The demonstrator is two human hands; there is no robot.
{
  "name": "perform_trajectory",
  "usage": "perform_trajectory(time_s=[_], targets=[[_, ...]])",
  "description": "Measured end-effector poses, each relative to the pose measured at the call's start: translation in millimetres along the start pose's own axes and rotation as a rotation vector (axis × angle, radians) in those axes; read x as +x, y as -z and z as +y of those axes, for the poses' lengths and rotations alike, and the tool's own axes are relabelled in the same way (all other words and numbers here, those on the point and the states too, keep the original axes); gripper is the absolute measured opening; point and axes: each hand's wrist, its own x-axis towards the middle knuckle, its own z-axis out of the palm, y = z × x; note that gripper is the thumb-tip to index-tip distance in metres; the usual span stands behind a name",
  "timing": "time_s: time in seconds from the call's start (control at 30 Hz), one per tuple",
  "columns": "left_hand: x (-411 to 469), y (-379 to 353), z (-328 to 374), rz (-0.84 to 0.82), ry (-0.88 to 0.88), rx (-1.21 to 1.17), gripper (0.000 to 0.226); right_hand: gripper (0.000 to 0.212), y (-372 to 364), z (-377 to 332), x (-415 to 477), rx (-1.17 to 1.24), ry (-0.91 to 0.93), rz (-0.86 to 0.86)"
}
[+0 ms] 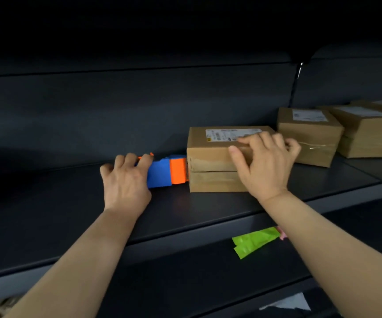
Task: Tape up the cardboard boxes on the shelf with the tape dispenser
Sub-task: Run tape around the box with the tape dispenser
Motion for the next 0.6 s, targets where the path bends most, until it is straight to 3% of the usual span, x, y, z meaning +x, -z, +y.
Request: perform_trajectory(time_s=[0.1, 0.17, 0.23, 0.33, 0.43, 0.6], targets=[[0.2, 0.6, 0.2, 0.012, 0.008, -0.008, 0.067, 0.046, 8.5, -22.5, 7.9, 0.009, -0.031, -0.043], [0.6, 1.2, 0.8, 0.004, 0.006, -0.013, 0.065, 0.046, 10.6, -53.3, 16.1, 0.045, 0.059, -0.106], [-0.3, 1.7, 0.4, 0.005, 0.002, -0.025, 0.063, 0.05, 4.2, -89.1, 27.4, 0.042, 0.136, -0.275], [-2.1, 2.0, -3.6, 0.013, 0.008, -0.053, 0.062, 0.057, -8.2, -124.3, 44.7, -0.112, 0.049, -0.618], [-2.6, 2.7, -7.6, -0.006, 0.029, -0.126, 0.069, 0.043, 0.1, -118.9, 53.0, -0.151, 0.072, -0.679], [-2.7, 2.1, -6.7, 0.009, -0.207, -0.307, 0.075, 0.058, 45.2, -97.5, 61.4, 0.05, 0.111, -0.784]])
